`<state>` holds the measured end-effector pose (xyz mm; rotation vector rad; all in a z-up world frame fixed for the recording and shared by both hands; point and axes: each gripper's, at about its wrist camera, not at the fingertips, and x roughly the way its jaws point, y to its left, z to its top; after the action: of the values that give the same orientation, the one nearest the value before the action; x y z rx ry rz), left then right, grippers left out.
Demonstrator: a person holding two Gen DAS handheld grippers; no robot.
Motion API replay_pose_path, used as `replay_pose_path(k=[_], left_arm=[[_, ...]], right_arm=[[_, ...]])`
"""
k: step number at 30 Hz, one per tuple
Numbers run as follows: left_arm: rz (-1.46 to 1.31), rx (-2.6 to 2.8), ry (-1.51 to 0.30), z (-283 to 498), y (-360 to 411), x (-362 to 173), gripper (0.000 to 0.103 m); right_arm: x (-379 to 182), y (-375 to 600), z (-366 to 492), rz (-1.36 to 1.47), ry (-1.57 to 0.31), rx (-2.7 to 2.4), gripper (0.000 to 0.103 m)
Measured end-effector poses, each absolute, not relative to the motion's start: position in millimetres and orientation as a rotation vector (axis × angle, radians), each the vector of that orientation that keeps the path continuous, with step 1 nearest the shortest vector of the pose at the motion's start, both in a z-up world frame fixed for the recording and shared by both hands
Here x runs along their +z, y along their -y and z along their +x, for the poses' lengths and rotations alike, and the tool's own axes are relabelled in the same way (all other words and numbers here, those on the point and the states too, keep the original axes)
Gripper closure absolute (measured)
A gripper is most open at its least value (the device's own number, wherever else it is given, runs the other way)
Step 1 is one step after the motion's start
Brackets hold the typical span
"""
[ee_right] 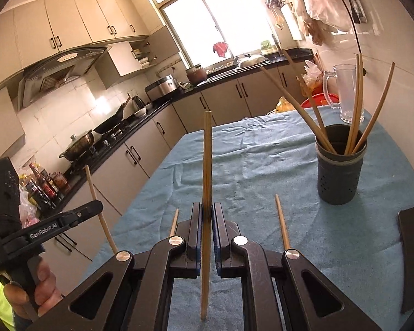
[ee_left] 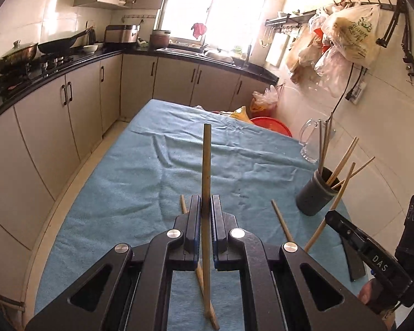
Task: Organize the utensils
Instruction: 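Lift the right tool's chopstick toward the black cup while the left tool carries its own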
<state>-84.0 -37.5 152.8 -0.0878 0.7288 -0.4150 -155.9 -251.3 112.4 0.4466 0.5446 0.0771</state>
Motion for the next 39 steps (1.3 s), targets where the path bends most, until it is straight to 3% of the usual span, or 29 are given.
replay_pose_path(k=[39], left_arm=[[-0.026, -0.552, -0.682, -89.7, 97.0, 179.0, 0.097]], right_arm=[[146.3, 333.7, -201.3, 0.562, -0.383, -0.096, 0.096]])
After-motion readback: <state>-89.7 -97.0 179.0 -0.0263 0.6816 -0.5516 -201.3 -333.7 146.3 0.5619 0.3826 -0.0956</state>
